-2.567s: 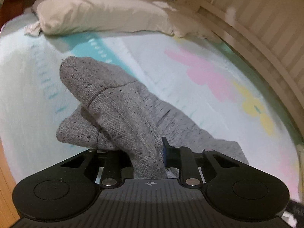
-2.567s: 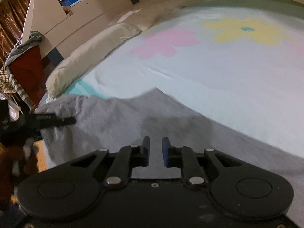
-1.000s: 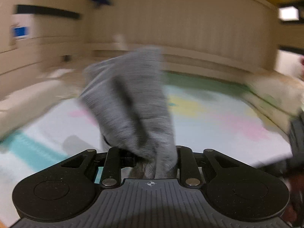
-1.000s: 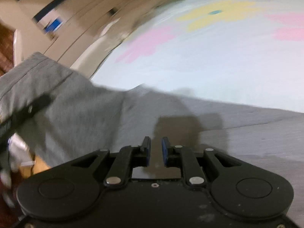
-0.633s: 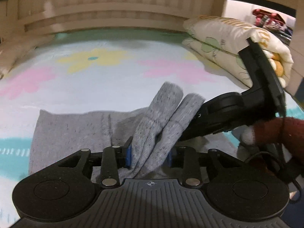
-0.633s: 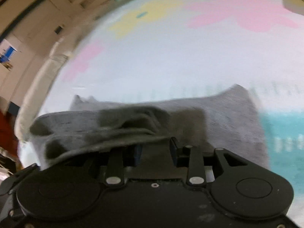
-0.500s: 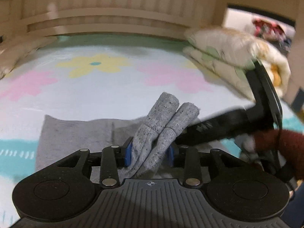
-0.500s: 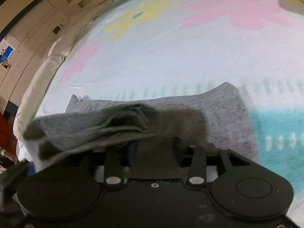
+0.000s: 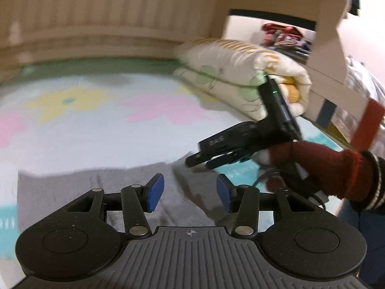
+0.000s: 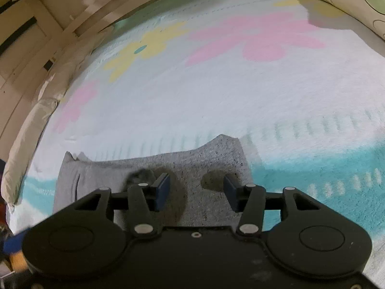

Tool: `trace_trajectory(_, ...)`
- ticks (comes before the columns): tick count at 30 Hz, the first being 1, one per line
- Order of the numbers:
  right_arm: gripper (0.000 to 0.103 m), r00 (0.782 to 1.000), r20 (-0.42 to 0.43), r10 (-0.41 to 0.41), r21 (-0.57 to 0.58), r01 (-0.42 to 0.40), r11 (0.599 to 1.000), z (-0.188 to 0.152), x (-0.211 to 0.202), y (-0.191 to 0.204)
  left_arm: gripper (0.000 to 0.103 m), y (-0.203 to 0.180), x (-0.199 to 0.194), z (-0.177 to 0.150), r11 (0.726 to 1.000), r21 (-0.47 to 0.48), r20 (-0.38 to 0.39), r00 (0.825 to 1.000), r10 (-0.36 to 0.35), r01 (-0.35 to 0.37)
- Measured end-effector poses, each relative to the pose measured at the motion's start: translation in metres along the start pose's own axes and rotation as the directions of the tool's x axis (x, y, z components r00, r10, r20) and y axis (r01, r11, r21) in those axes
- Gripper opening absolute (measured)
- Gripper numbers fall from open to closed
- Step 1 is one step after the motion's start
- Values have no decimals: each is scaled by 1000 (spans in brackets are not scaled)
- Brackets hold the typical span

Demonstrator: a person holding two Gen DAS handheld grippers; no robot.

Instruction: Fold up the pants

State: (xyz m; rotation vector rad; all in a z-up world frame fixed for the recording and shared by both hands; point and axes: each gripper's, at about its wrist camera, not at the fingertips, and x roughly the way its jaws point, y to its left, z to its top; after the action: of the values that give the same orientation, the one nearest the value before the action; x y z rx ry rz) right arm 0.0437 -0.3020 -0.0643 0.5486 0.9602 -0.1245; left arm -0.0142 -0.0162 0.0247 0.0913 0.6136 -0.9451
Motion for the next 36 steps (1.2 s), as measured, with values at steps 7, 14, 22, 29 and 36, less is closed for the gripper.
trace_trajectory(7,96,982,-34,188,76,-185,980,-16,7,19,50,67,5,-8,918,-316,-86,971,223,-239)
trace_trajectory(14,103,973,-139,184,-1,-186,983,-29,23,43,53,114,37,-52,807,-442,-348,904,247,-391)
trace_trajectory(22,94,956,-194,221,-97,-243,965,-51,37,70,55,126,28,-65,766,-535,-329,923,200,-357)
trace_trajectory(29,19,961,-94,259,-316,-275,908,-53,2,112,56,109,5,-37,816,-477,-194,945,264,-326)
trace_trajectory(36,4,997,-28,75,-330,-80,941,-43,-15,86,60,102,20,-36,843,-398,-242,928,284,-362)
